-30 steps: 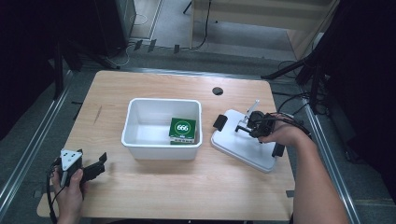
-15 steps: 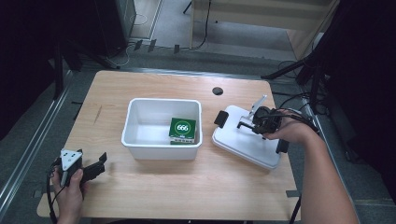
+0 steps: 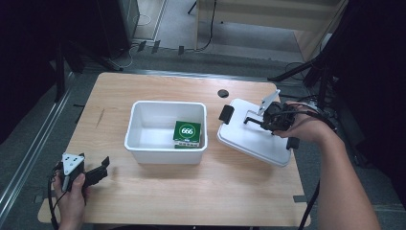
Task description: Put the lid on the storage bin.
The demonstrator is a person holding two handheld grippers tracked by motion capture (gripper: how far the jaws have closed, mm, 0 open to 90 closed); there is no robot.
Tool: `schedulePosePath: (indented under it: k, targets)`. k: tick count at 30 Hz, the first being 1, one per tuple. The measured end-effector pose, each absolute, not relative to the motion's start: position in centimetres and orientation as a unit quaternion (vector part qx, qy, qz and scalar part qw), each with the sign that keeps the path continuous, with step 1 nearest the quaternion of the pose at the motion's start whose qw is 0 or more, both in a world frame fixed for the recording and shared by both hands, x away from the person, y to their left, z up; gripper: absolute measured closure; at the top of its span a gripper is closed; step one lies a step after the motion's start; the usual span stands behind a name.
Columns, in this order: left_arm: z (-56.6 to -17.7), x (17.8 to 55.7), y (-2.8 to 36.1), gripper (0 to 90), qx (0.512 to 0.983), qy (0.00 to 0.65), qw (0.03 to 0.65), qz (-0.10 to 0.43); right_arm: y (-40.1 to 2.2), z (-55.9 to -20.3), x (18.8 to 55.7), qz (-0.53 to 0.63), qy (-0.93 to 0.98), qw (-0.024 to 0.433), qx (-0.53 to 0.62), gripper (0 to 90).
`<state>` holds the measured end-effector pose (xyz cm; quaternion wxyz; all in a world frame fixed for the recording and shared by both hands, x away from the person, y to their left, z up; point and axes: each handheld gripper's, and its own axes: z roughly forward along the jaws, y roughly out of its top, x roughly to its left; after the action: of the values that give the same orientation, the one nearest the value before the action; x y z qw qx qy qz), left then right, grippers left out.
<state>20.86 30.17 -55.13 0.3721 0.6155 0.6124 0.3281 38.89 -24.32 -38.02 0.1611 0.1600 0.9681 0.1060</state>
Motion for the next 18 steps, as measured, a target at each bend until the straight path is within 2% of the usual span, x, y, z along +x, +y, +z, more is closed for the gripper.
schedulePosePath:
  k: [18]
  targets:
    - [-55.1,20.8,30.1,14.3,0.616,0.611,0.369,0.332,-21.9,-32.6,38.2,0.13,0.971,0.164,0.118,85.7]
